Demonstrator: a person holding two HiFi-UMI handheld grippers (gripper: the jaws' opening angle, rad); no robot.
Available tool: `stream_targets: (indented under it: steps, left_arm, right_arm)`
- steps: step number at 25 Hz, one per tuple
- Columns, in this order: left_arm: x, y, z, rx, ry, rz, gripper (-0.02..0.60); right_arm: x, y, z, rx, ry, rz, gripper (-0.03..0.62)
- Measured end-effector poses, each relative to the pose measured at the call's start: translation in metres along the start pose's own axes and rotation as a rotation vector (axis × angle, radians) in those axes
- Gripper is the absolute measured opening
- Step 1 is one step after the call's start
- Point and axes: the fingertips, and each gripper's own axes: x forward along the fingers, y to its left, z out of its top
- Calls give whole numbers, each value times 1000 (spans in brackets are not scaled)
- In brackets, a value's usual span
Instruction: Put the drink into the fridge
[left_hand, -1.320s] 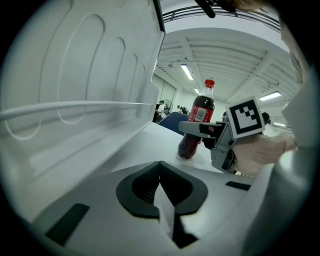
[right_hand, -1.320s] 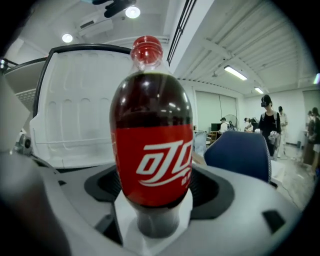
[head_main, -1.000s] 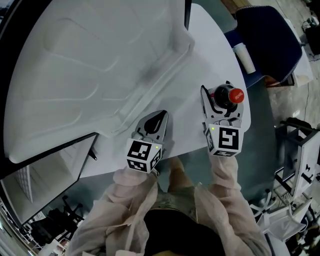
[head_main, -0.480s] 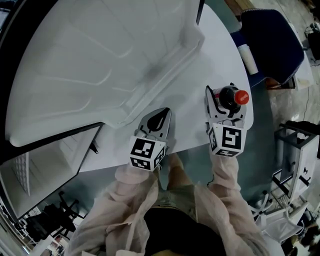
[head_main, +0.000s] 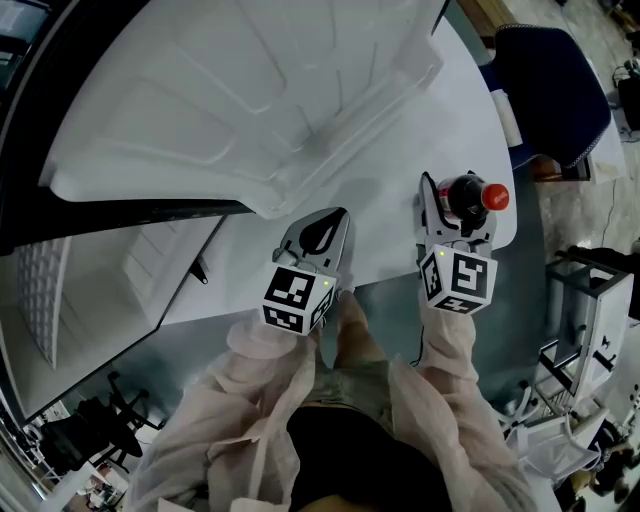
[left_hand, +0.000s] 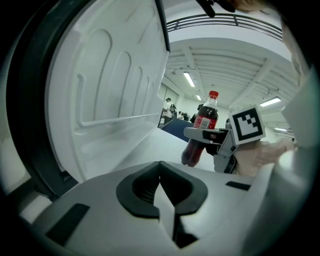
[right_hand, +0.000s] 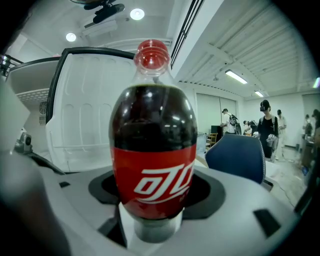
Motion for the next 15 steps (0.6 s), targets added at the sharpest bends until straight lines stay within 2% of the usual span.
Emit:
stream_targets:
  steps: [10,15]
  left_arm:
    - [-49,9,1,18,-35,3,12]
    - [-78,20,-8,-4,-53,32,12]
  right_arm:
    - [-30,49,12,-37,-6,28,304]
    - [-44,79,13,-50,-6,58,304]
